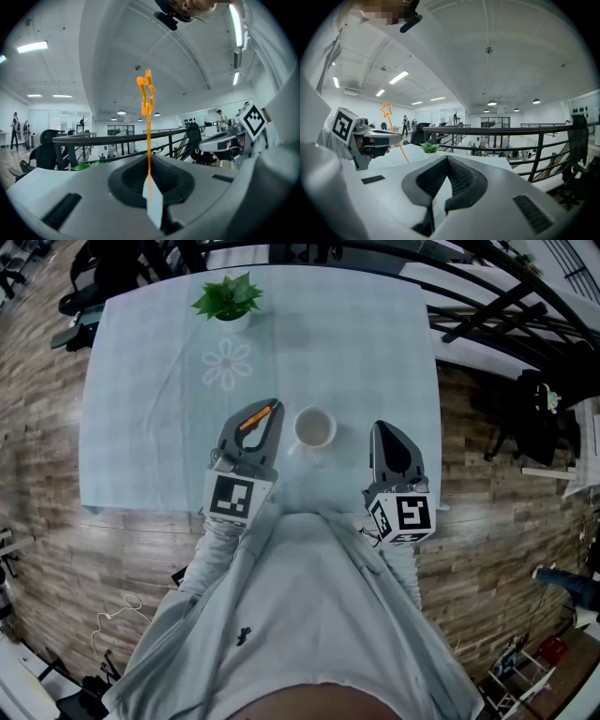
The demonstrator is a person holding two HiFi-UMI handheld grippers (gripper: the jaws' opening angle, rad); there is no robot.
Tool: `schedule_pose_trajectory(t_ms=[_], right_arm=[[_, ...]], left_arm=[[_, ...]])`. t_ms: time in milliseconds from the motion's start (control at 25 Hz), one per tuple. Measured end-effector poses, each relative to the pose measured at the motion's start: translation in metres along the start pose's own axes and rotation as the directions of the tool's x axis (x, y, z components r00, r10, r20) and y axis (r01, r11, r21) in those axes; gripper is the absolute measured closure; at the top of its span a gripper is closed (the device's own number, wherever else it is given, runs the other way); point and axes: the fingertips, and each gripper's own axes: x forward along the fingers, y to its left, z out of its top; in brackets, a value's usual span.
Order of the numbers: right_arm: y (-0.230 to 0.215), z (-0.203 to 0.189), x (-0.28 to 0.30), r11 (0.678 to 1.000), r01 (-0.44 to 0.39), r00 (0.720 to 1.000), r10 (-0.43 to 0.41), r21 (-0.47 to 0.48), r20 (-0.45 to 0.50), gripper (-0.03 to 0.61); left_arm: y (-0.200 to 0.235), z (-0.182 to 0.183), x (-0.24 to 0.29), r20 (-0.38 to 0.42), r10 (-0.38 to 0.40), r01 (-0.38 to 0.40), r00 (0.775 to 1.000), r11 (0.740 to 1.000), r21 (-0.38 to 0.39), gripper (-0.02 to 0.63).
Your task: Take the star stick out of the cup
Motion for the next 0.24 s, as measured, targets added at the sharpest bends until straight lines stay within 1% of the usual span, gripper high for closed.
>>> schedule_pose_trajectory(t_ms=[120, 240], right_arm=[[-0.0003, -0.0001, 0.0005, 1.000, -0.004, 1.000, 0.004, 0.003, -0.003, 0.563], [-0.0005, 0.0008, 0.0028, 1.000, -0.010, 1.000, 0.010, 0.001, -0.005, 0.563]], left_arm=[[-0.0002, 0.0016, 0.0006, -0.005, 0.005, -0.005, 1.000, 1.000, -0.020, 0.586], [-0.0002, 0.0029, 0.0022, -0.002, 0.002, -0.002, 1.000, 1.000, -0.020, 0.586]])
